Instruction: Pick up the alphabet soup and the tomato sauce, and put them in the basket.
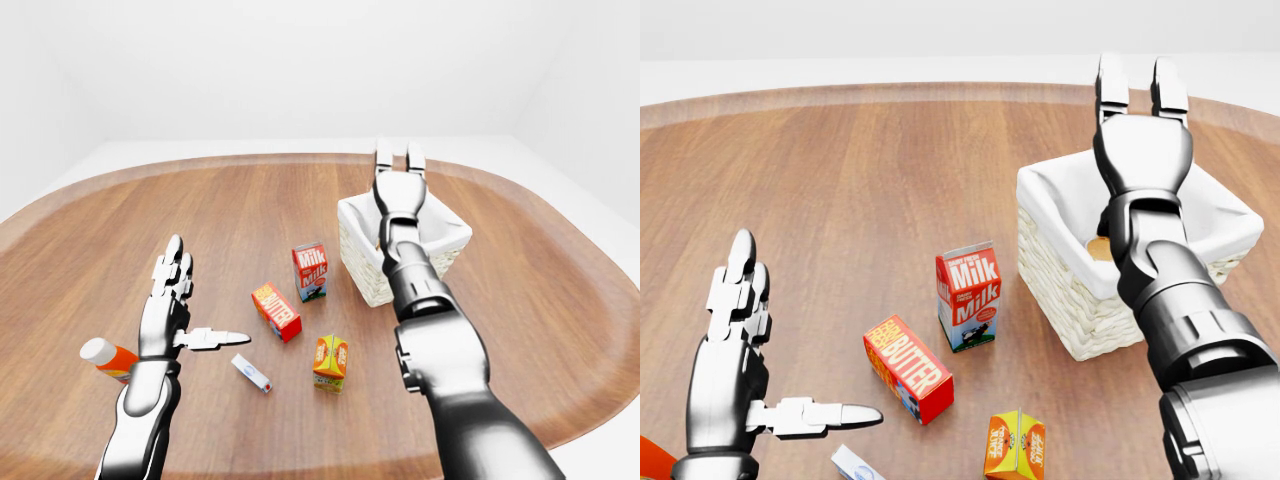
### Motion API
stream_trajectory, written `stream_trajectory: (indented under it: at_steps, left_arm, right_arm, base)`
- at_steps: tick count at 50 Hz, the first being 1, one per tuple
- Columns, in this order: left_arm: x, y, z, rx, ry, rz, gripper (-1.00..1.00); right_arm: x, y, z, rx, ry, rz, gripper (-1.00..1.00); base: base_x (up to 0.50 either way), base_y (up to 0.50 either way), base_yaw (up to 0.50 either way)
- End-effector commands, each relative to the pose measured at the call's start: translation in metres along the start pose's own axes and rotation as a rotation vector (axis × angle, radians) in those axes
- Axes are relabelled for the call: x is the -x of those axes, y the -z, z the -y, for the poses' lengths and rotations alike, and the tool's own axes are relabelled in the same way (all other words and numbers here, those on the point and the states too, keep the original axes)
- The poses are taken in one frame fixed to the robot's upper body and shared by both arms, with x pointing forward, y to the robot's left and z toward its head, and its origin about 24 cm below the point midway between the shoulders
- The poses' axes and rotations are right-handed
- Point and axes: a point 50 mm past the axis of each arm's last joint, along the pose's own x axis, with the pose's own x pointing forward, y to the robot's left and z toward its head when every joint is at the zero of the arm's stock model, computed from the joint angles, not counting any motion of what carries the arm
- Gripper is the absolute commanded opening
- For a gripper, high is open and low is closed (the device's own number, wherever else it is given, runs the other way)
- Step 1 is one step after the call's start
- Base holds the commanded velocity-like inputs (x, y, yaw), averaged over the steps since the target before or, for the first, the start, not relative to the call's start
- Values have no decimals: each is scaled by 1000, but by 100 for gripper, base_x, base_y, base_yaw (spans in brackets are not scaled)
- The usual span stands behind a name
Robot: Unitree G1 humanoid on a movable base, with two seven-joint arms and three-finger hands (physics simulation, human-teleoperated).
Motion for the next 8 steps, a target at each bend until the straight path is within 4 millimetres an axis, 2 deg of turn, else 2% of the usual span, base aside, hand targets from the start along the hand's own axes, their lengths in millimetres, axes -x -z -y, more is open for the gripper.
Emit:
stream_trajectory:
  at_steps: [1,8]
  left_arm:
    - [0,0,-1,5,-7,0,100]
    - [0,0,-1,5,-7,0,100]
  right_arm:
    - [-10,0,17,-18,57,-5,100]
    - [-17,-1,32,-23,109,2,100]
  base:
    - [0,0,0]
    - [0,0,0]
